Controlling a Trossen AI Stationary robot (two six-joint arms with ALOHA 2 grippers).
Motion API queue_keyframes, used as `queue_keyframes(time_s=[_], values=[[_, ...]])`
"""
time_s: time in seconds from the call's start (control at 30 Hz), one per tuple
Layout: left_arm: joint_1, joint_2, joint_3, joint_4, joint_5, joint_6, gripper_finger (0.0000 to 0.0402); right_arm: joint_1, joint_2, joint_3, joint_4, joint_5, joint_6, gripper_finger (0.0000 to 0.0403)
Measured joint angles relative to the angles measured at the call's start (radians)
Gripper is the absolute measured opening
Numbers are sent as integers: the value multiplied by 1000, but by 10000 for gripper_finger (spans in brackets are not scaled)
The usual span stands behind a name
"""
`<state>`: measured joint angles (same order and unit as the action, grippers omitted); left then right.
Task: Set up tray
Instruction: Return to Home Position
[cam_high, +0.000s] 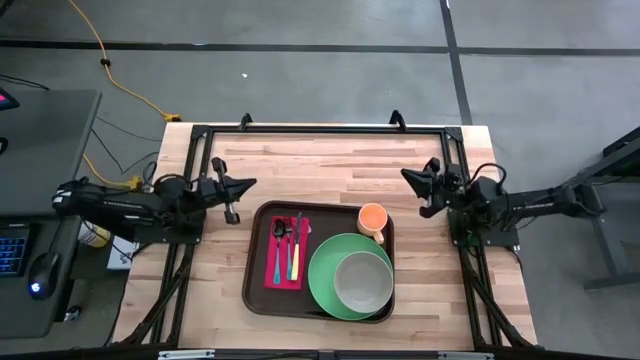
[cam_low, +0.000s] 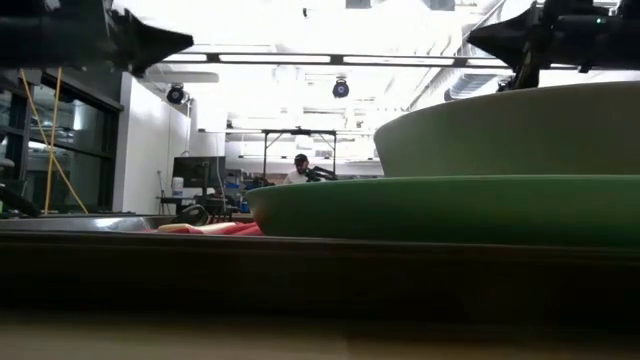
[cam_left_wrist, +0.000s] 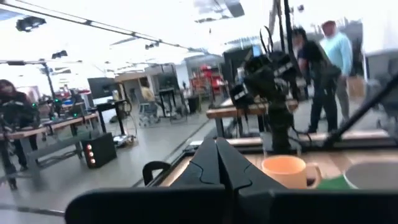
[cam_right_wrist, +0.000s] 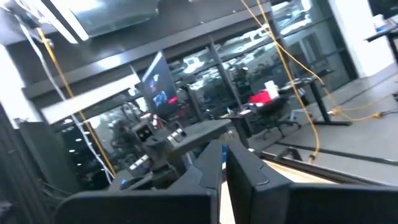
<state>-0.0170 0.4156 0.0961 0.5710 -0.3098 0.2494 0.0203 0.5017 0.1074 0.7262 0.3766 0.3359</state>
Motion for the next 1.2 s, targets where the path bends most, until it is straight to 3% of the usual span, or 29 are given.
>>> queue_keyframes(time_s=[0.13, 0.27, 0.7, 0.8, 0.9, 1.2], values=[[50, 1, -52, 79, 12, -43, 20, -112, -24, 0, 24, -161, 45, 0], [94, -2, -50, 96, 37, -45, 40, -166, -89, 0, 23, -236, 50, 0], [177, -13, -44, 169, 53, -40, 20, -178, -498, 1, -387, -279, 20, 0], [174, -42, -44, 164, 47, -27, 32, -178, -490, 31, -417, -285, -2, 0], [174, -83, -44, 162, 39, -5, 38, -178, -492, 81, -554, -298, -4, 0], [174, -244, -44, 44, 82, 41, 21, -178, -496, 287, -860, -330, -56, 0]])
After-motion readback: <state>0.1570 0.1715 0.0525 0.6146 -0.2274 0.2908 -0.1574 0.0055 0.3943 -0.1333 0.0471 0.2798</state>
